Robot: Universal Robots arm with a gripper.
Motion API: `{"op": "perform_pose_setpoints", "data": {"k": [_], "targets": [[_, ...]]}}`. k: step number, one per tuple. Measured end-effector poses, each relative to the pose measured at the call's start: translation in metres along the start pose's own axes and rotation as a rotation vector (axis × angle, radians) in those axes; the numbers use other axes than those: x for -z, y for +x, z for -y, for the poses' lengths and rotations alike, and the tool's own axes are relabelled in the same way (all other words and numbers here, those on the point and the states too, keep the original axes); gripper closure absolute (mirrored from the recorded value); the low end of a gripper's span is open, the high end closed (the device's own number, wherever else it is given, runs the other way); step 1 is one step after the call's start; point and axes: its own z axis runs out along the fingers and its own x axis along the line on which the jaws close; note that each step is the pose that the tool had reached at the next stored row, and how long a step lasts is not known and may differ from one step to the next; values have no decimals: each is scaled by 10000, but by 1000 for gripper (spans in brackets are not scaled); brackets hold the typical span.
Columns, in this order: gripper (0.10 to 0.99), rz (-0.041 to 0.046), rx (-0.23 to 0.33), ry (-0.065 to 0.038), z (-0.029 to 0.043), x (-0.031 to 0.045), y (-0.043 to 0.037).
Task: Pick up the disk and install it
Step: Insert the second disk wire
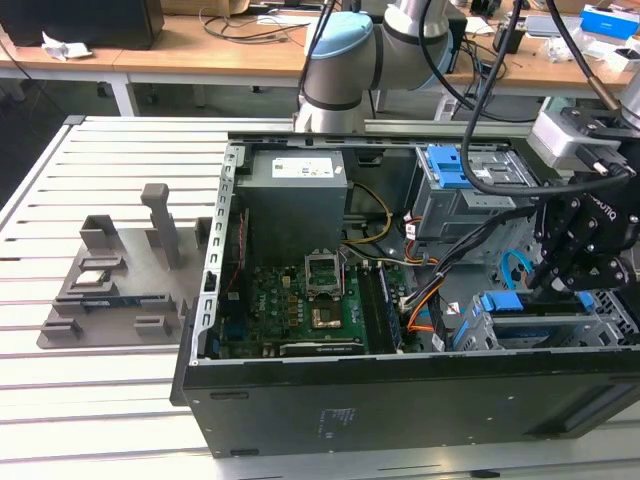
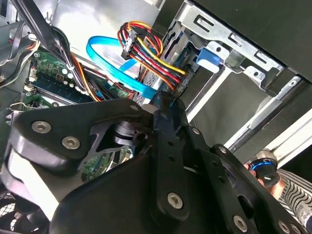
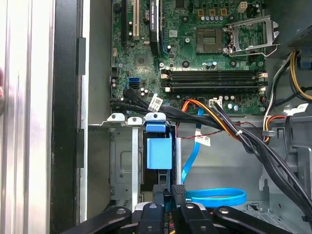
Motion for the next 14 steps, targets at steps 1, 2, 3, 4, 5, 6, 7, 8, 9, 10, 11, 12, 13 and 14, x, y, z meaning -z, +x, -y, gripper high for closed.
{"op": "perform_pose_setpoints", "data": {"k": [1, 2, 3, 4, 5, 6, 7, 8, 9, 10, 11, 12, 13, 14], "targets": [[847, 3, 0, -1, -1, 14, 1], [847, 0, -1, 0, -7, 91, 1], [847, -2, -1, 0, -12, 144, -9], [847, -1, -1, 0, -15, 182, -22], [847, -2, -1, 0, -19, 234, -40], [863, -5, 0, 0, -22, 272, -46], [929, -3, -1, 0, -25, 306, -49], [980, -2, -1, 0, -30, 377, -49], [980, -3, 0, 0, -33, 417, -47], [980, -3, 0, 0, -35, 452, -45], [980, -2, -1, 0, -39, 496, -42], [980, -3, 0, 0, -40, 515, -42], [980, -2, 0, 0, -41, 524, -41], [980, -1, 1, 0, -41, 526, -41]]}}
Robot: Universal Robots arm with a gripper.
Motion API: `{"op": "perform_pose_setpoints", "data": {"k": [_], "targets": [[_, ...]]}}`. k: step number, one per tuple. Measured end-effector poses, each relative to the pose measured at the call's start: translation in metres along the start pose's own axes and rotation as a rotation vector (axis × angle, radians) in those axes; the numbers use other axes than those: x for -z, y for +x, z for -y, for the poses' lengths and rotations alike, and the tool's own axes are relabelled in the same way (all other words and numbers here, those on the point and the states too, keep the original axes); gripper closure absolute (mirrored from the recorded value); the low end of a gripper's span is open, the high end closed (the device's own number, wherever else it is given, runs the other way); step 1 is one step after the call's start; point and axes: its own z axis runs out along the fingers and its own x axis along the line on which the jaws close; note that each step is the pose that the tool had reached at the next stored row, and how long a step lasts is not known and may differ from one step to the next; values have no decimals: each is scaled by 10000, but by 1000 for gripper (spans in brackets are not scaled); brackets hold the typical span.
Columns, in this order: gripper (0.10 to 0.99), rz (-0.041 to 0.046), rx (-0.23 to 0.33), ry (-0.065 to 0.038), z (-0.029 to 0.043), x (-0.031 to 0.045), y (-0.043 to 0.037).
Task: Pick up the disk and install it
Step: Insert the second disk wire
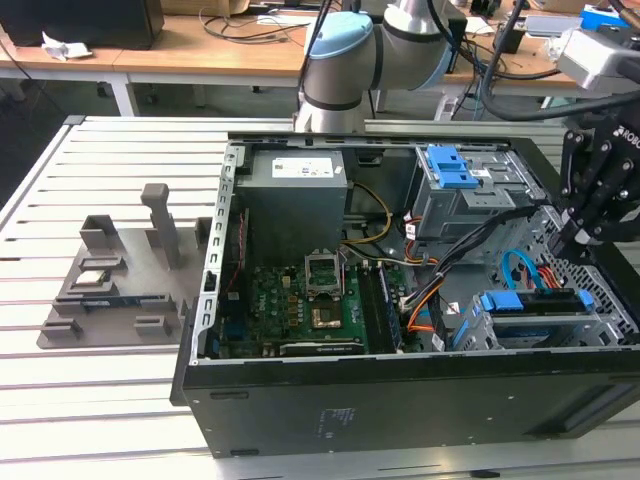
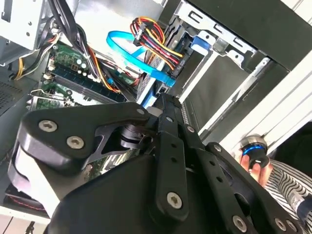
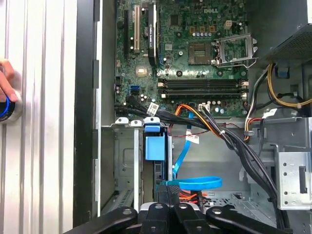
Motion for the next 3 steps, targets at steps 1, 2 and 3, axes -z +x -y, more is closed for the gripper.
{"op": "perform_pose_setpoints", "data": {"k": [1, 2, 3], "targets": [[980, 1, 0, 0, 0, 0, 0], [980, -1, 0, 0, 0, 2, -1], [980, -2, -1, 0, -1, 2, 0]]}}
